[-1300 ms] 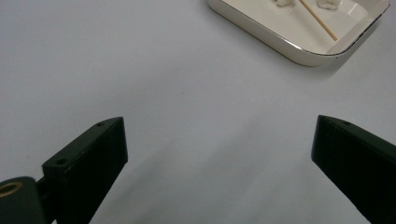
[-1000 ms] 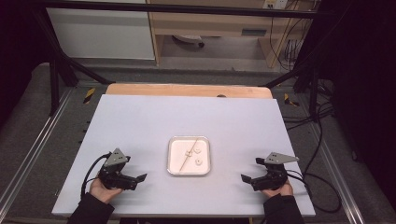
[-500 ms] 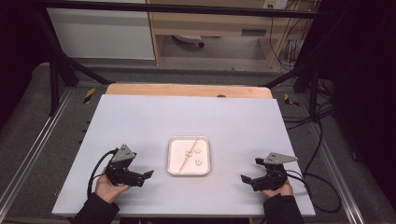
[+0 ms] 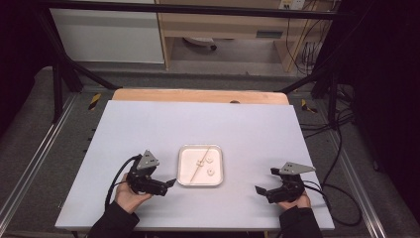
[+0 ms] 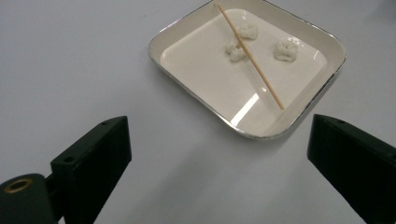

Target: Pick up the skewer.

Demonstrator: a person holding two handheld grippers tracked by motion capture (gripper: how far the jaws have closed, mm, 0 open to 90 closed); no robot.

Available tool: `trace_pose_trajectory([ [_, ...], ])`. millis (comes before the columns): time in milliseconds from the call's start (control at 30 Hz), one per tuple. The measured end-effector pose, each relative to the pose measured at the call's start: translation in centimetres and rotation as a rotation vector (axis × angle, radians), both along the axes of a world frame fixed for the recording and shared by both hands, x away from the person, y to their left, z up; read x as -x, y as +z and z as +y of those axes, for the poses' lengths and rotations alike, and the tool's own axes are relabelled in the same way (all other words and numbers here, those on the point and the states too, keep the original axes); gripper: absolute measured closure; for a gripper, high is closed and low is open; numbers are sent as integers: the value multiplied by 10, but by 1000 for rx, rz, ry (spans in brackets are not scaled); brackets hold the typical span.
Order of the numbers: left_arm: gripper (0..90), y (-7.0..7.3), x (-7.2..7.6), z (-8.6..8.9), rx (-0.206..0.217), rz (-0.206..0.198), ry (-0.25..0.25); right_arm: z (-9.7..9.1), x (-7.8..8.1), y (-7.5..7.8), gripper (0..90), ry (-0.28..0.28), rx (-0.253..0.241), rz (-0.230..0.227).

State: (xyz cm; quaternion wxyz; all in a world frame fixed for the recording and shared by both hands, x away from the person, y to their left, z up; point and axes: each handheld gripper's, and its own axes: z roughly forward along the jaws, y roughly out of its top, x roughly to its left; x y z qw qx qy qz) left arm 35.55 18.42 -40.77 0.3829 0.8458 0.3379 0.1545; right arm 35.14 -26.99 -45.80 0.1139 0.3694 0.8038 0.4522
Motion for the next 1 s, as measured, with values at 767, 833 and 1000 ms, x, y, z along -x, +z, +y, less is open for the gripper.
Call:
trace_pose_trajectory([
  [767,205,-4,-19,-54,-24,56,7,1,0,-1,14,4,11,-1],
  [833,225,-6,-21,-59,-30,61,11,1,0,-1,14,5,11,-1],
  [1000,302,-9,-24,-70,-33,78,21,1,0,-1,14,4,10,-1],
])
